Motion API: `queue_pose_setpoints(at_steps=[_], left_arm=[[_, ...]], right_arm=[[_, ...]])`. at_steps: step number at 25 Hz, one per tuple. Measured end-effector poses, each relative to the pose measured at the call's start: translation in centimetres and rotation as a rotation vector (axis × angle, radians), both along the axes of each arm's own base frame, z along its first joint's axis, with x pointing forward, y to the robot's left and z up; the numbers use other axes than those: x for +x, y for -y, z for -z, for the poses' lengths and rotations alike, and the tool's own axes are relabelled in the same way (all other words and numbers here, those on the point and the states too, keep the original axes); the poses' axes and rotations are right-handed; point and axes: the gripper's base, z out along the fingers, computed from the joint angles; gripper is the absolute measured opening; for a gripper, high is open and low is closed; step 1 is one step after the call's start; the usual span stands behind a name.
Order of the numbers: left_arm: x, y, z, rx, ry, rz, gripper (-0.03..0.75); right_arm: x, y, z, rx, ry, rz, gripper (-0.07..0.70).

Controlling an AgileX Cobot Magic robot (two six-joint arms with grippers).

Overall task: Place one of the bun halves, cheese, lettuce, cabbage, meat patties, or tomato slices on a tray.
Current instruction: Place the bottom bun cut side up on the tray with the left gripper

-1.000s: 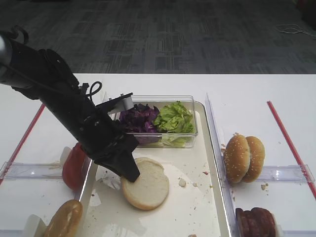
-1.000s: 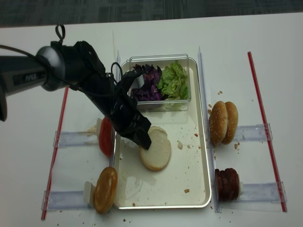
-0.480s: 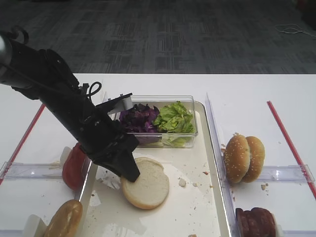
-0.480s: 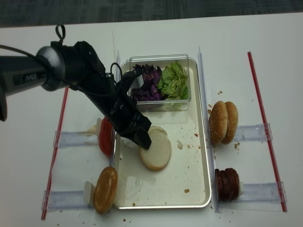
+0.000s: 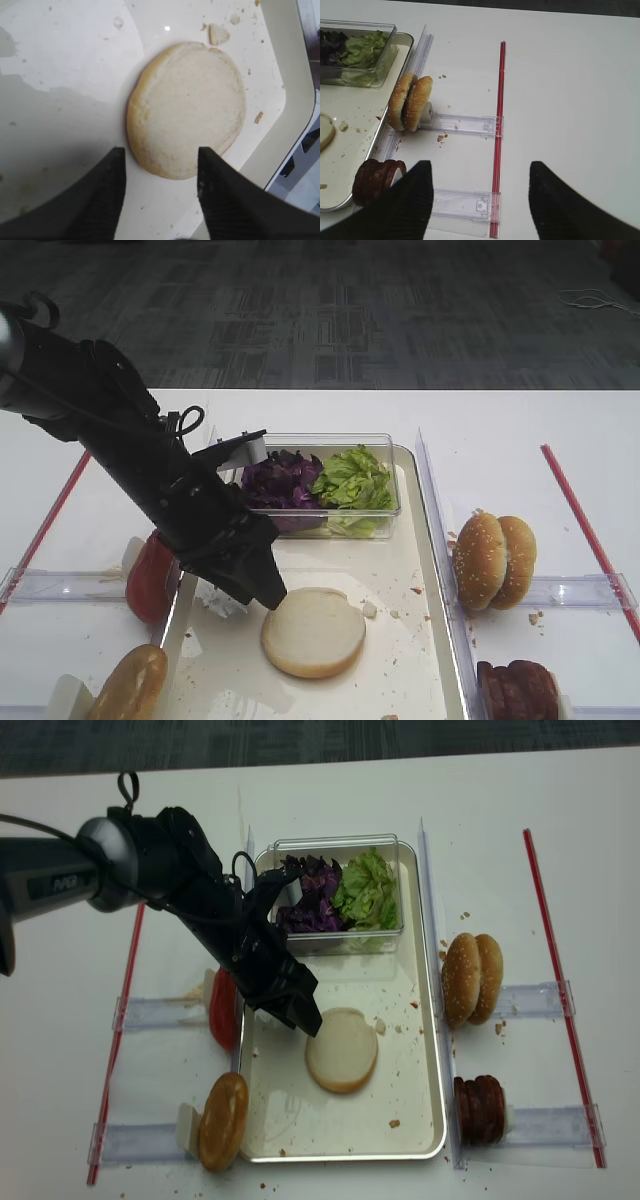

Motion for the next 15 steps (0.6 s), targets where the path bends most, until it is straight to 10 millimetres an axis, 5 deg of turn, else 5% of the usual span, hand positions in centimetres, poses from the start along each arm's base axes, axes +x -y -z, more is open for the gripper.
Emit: queue_pose_setpoints(at_steps=[15], left_arm=[[0.02, -0.09, -0.25, 0.009, 0.011, 0.012, 0.366]], right_arm=[[0.0, 0.0, 0.0, 0.0, 0.0, 0.0, 0.464]])
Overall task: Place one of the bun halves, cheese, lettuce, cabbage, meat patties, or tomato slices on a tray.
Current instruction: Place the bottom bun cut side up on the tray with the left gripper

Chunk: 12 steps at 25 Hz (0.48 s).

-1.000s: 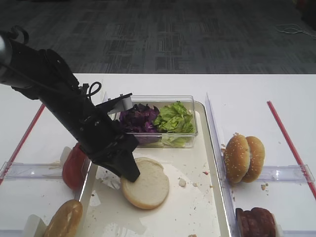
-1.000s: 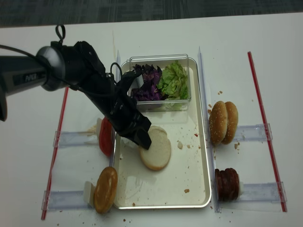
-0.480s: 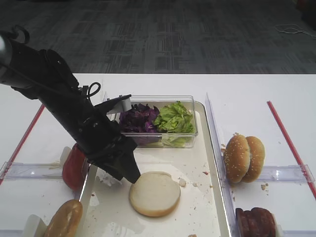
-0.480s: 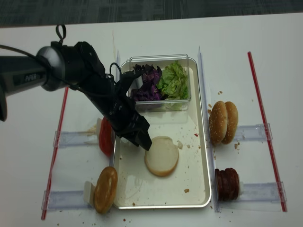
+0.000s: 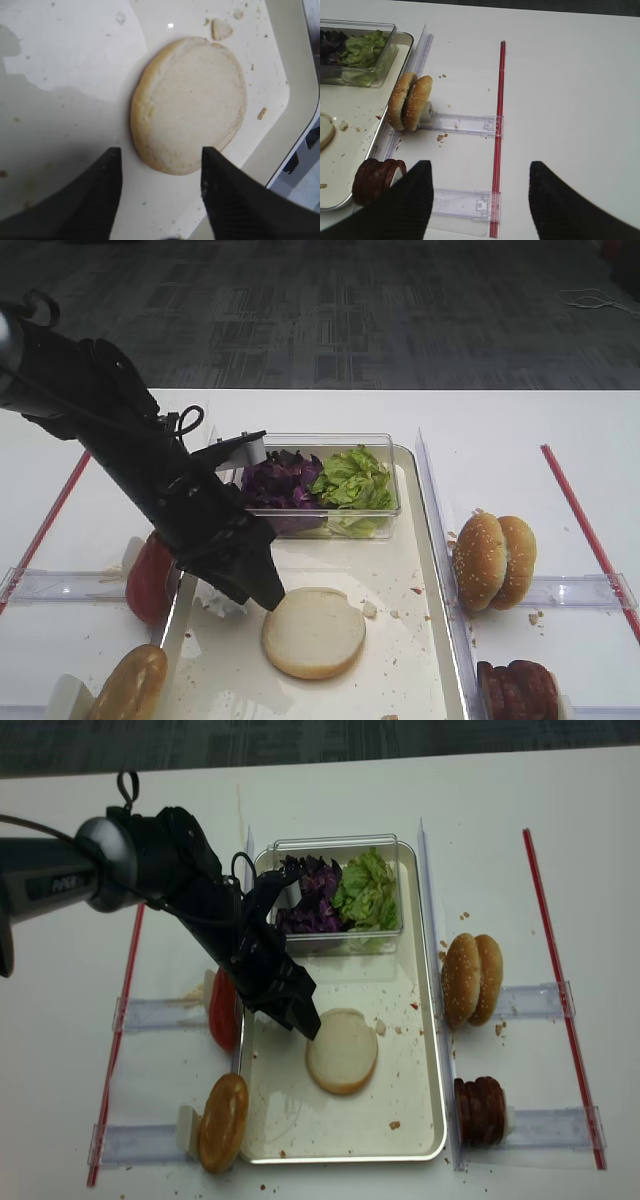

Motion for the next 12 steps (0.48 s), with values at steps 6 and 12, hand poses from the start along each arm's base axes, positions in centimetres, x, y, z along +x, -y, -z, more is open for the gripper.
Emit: queue_pose_setpoints(at_steps=[6, 12], left_arm=[[0.6, 1.2, -3.8, -0.014, 0.05, 0.025, 0.44], [1.2, 2.2, -6.5, 0.193, 0.125, 0.1, 0.498]], right_arm=[[0.0, 0.0, 0.0, 0.0, 0.0, 0.0, 0.464], [0.0, 0.0, 0.0, 0.0, 0.0, 0.0, 0.464]])
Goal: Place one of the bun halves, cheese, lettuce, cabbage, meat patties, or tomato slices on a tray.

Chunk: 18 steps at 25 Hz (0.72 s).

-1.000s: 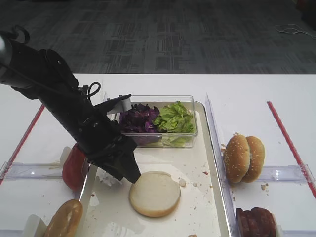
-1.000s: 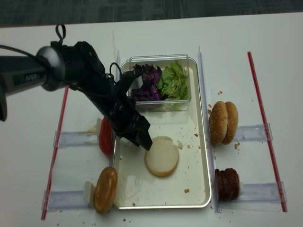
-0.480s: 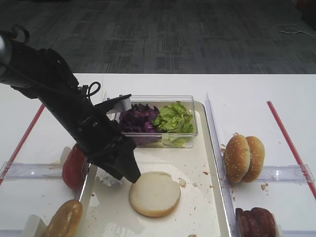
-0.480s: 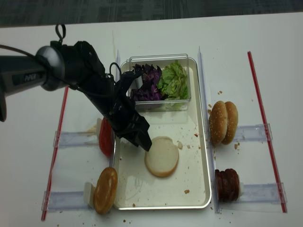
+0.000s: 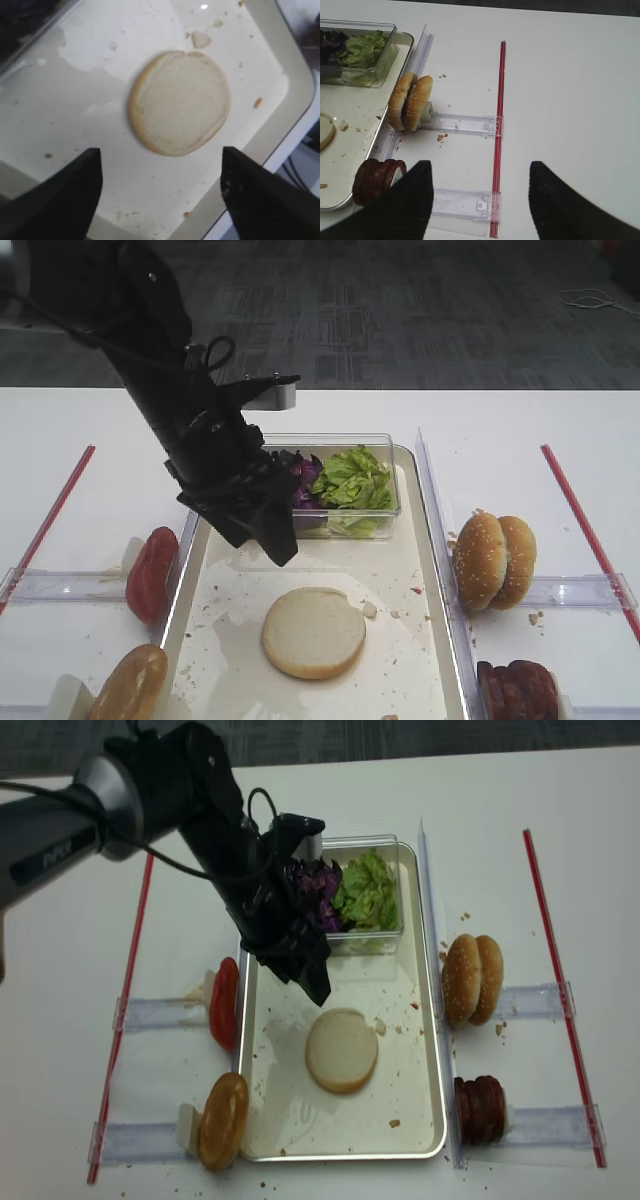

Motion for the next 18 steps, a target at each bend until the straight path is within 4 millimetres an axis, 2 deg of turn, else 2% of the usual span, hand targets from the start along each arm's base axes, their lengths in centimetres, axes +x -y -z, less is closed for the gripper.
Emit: queue_pose_setpoints(at_steps=[7, 18], left_arm=[[0.9, 0.7, -2.2, 0.241, 0.19, 0.011, 0.509], [1.1, 0.6, -2.5, 0.283, 0.201, -0.062, 0.511]], right_arm=[[0.0, 0.0, 0.0, 0.0, 0.0, 0.0, 0.464], [0.0, 0.0, 0.0, 0.0, 0.0, 0.0, 0.464]])
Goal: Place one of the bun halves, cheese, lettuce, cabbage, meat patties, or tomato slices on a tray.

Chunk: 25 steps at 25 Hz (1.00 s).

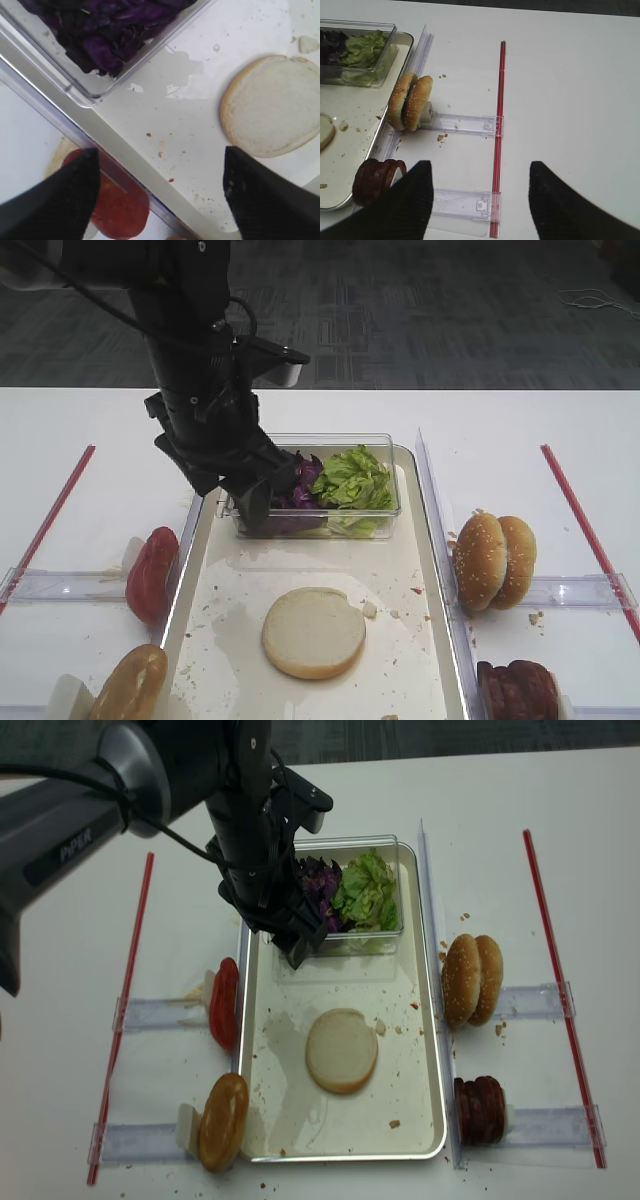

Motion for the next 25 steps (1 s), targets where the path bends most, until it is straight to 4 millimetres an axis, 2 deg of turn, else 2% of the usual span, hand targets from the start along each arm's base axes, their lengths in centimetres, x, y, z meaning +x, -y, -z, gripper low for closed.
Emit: queue_pose_setpoints(at_steps=[3, 6, 15, 25], left_arm=[[0.2, -0.3, 0.0, 0.027, 0.016, -0.017, 0.512], [0.9, -1.6, 0.0, 0.087, 0.053, -0.072, 0.512], [3.8, -8.3, -0.1, 0.135, 0.07, -0.278, 0.512], [5.3, -14.8, -0.1, 0.141, 0.058, -0.457, 0.512]], right_arm=[[0.0, 0.0, 0.0, 0.0, 0.0, 0.0, 0.464], [0.0, 0.0, 0.0, 0.0, 0.0, 0.0, 0.464], [0.0, 0.0, 0.0, 0.0, 0.0, 0.0, 0.464], [0.0, 0.0, 0.0, 0.004, 0.0, 0.002, 0.464]])
